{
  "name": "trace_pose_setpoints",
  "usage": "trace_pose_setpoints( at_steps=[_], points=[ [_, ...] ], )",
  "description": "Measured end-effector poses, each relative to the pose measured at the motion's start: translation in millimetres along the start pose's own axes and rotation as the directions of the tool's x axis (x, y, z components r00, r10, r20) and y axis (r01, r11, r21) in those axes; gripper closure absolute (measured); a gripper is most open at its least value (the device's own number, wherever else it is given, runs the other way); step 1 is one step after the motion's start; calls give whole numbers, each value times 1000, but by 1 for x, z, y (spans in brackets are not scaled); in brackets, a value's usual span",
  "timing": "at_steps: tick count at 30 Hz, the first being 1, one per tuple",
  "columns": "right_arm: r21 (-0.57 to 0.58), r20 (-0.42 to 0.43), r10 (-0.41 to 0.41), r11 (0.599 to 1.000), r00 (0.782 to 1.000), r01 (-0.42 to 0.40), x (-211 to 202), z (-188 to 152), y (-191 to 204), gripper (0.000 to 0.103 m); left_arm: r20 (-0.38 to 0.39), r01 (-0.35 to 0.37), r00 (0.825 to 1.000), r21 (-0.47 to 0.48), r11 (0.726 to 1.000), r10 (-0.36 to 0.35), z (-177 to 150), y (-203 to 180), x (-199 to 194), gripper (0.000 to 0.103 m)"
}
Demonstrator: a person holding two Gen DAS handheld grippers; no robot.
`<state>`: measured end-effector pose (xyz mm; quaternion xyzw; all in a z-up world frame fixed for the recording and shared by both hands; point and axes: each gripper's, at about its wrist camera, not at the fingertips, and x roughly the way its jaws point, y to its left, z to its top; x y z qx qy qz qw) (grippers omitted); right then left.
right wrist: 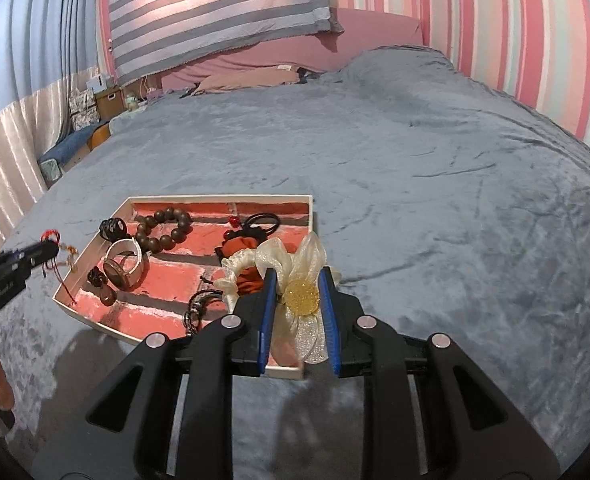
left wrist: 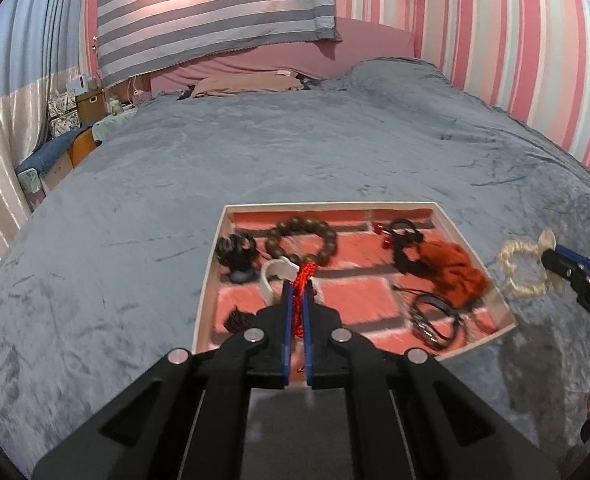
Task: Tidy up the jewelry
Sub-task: 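Carry the red charm and flower clip into the tray with both grippers, then open both grippers to release the items and pull back from the tray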
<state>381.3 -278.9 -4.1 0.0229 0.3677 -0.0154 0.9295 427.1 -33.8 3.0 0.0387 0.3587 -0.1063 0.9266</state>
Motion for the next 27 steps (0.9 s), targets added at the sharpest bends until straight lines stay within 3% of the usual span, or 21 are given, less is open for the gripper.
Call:
trace_pose_setpoints(
  at_steps=[13, 24, 26, 27],
  points=[
    [-27, -76, 2, 1000, 997, -4, 62, -17, 35, 81, -112, -17, 994, -26, 1000, 14, -26, 31, 77, 98],
    [-49, -137, 13, 999, 991, -20, 82, -41, 48, 77, -128, -8, 992, -21, 1000, 5, -32, 29, 83, 96],
    [-55, -132, 7, 998, 991, -14, 80, -43, 47, 66, -126, -12, 992, -24, 1000, 9, -32, 28, 80, 79],
    [-51, -124, 10, 999, 992, -17, 77, -43, 46, 63, -117, -16, 993, -27, 1000, 13, -33, 29, 76, 53]
  ],
)
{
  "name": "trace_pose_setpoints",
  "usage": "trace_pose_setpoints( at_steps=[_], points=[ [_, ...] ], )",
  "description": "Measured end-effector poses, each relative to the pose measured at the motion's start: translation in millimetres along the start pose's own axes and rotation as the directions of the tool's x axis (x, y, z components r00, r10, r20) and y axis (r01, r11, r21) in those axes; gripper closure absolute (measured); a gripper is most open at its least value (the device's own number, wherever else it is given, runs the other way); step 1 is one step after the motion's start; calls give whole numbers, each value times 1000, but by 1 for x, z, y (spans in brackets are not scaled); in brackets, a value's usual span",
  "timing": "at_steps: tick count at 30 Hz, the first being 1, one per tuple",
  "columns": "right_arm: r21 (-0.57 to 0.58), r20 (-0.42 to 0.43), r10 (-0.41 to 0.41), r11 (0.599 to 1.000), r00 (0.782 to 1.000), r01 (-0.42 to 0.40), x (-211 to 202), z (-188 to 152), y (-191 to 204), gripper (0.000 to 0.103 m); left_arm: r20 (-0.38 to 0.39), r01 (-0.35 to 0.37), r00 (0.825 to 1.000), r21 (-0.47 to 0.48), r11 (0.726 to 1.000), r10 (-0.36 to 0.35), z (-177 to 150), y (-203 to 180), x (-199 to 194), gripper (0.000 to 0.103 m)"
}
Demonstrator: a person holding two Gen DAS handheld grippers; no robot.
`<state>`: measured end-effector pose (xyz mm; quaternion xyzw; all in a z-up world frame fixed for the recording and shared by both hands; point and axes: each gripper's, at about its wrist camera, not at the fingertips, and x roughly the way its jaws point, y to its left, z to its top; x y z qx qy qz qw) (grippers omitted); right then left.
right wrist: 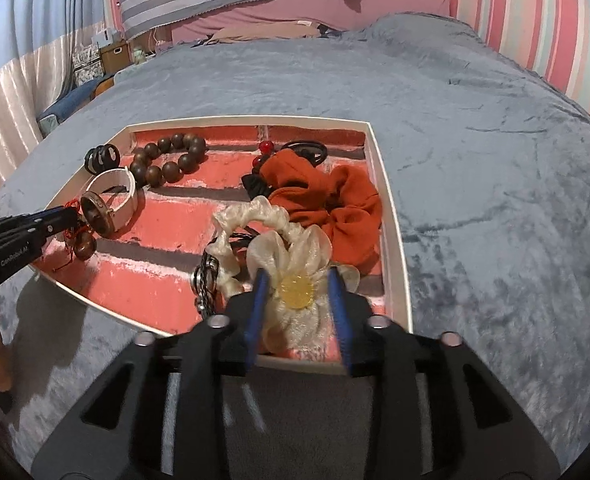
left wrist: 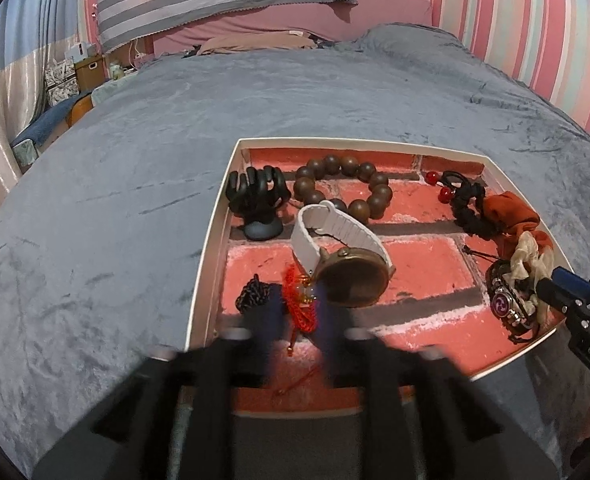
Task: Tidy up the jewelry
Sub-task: 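Open both grippers to release the items and pull back from the tray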
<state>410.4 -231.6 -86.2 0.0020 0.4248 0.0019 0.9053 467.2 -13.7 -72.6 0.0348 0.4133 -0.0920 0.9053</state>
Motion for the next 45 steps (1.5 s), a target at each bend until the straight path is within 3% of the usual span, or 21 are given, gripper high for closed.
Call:
trace_pose_setpoints(
  at_steps=[2, 8, 10, 14, 19, 24, 30, 37, 45],
  points=[
    [8, 16, -4, 1000, 1000, 4, -5, 1, -3, 46, 40, -21, 999, 5, 1000, 21, -1, 0, -10, 41],
    [15, 66, -10, 1000, 998, 9, -24, 3, -5, 27, 70, -1, 998, 12, 1000, 0, -3, -3, -36, 36],
    [15, 93, -17, 1000, 996, 16, -33, 4, -4, 18, 96, -9, 995, 5, 1000, 9, -4, -2, -48, 18],
    [2, 155, -37, 999, 987, 37, -55, 1, 0, 4, 162, 1, 987, 2, 1000, -2, -12, 1, -80, 7],
    [-3, 219, -62, 998, 974, 65, -86, -5, 2, 4, 215, -20, 977, 14, 1000, 17, -28, 3, -115, 5],
    [-15, 274, -70, 997, 959, 77, -120, -21, 6, 4, 285, -80, 955, -11, 997, 79, -46, 4, -158, 5],
    [-63, 332, -84, 992, 939, 111, -163, -50, 21, 4, 349, -102, 930, -45, 994, 111, -73, -2, -205, 5],
    [3, 347, -73, 997, 935, 77, -205, -85, 22, 4, 359, -84, 927, -75, 994, 105, -107, -12, -238, 5],
    [80, 398, -98, 994, 912, 72, -238, -122, 16, 4, 377, -75, 923, -34, 997, 82, -139, -31, -262, 5]
  ],
)
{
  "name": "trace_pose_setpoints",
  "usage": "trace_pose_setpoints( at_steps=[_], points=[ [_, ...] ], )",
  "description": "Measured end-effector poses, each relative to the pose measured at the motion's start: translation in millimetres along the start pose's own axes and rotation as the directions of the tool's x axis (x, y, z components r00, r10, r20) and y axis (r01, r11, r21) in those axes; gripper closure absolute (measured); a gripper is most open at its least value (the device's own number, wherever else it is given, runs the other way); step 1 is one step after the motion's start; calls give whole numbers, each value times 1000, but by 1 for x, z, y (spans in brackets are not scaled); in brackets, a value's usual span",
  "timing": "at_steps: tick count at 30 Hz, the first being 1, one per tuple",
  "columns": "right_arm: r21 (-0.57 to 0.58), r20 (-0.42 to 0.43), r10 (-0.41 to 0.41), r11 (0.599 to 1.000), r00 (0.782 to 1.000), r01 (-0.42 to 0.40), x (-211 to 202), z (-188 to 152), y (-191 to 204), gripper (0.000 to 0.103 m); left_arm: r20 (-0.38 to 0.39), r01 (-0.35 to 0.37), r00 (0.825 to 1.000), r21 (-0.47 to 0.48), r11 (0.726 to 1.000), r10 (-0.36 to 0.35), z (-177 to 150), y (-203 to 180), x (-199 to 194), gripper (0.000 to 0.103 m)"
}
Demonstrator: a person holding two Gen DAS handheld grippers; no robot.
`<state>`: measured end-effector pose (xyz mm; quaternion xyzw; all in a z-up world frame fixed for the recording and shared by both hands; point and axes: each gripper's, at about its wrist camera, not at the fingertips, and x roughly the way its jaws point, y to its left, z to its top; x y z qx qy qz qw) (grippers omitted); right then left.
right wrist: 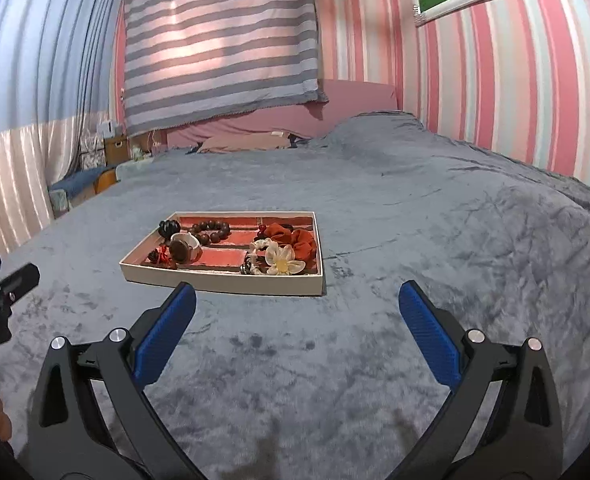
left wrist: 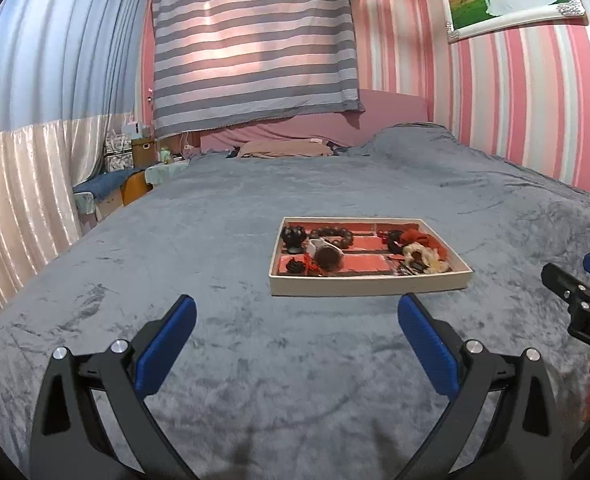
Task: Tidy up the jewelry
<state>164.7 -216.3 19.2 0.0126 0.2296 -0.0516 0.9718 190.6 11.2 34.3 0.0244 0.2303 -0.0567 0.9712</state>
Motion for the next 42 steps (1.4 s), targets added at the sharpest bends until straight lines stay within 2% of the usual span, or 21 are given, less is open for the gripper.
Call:
trace_pose_setpoints(
  at_steps=[7, 12, 20, 29, 33, 42],
  points=[
    [0, 25, -6, 1000, 1000, 6, -26, -21, -6, 4, 13, 32, 999, 3, 999, -32, -12, -10, -24, 5],
    [-39, 50, -24, 999, 998, 26, -42, -28, -4, 4, 18, 41, 999, 10, 999, -41, -20, -18, -37, 5],
    [-49, 78, -15, 999, 997, 19, -65, -25, -1, 4, 21, 40, 999, -12, 999, -40, -24, -16, -52, 5],
    [-45, 112, -7, 999, 994, 12, -85, -20, 3, 4, 60, 19, 998, -3, 1000, -19, -19, -19, -70, 5],
    [-59, 127, -29, 998, 991, 37, -87, -20, 5, 4, 77, 5, 997, 6, 1000, -5, -19, -21, -76, 5],
    [-54, 123, -29, 998, 992, 36, -86, -22, 1, 4, 83, -1, 997, 3, 1000, 1, -20, -20, -77, 5]
  ],
)
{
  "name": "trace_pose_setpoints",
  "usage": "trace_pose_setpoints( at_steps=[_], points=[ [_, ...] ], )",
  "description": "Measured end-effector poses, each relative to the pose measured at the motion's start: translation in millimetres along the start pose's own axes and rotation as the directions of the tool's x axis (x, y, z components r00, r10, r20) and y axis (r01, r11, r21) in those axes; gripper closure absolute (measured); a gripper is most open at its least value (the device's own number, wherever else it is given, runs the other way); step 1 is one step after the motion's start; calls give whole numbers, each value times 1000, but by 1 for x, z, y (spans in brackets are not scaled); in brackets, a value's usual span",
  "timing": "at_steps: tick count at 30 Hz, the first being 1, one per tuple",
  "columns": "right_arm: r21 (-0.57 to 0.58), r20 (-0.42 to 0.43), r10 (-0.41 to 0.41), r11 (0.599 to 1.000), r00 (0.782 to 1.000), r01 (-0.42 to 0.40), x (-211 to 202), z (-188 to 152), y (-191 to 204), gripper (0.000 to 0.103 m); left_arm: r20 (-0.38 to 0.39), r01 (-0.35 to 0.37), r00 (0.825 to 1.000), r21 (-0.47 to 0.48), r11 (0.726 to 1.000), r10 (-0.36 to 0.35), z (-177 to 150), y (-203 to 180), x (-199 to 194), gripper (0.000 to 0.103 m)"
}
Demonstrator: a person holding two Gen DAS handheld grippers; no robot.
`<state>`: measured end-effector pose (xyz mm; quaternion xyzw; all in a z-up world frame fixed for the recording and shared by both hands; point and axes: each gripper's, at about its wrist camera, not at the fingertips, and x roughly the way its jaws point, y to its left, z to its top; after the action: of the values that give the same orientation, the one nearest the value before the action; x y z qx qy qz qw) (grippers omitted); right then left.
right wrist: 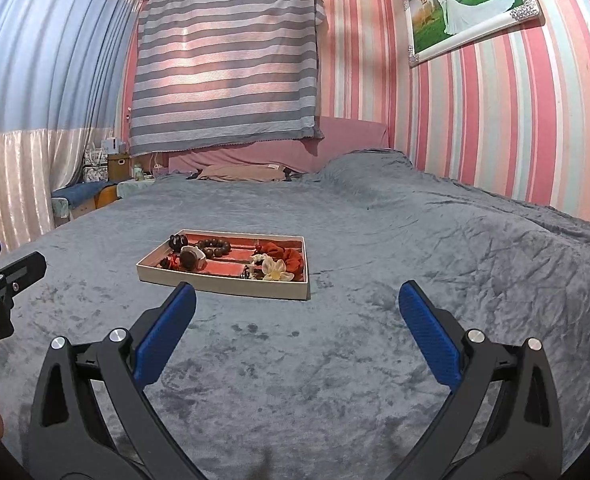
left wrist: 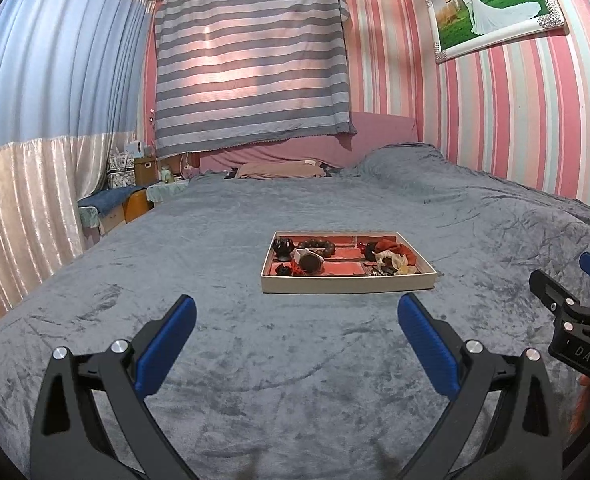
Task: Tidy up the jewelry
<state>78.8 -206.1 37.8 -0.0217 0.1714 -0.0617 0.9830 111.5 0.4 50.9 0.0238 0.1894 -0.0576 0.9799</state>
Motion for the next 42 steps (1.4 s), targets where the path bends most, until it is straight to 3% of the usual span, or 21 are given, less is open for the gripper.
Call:
trace_pose_setpoints(
  at_steps=[42],
  points=[
    [-10, 2, -8, 1000, 1000, 8, 0, -3, 4, 4, 3, 0, 1000, 13, 1000, 0, -2, 1, -2, 5]
  ],
)
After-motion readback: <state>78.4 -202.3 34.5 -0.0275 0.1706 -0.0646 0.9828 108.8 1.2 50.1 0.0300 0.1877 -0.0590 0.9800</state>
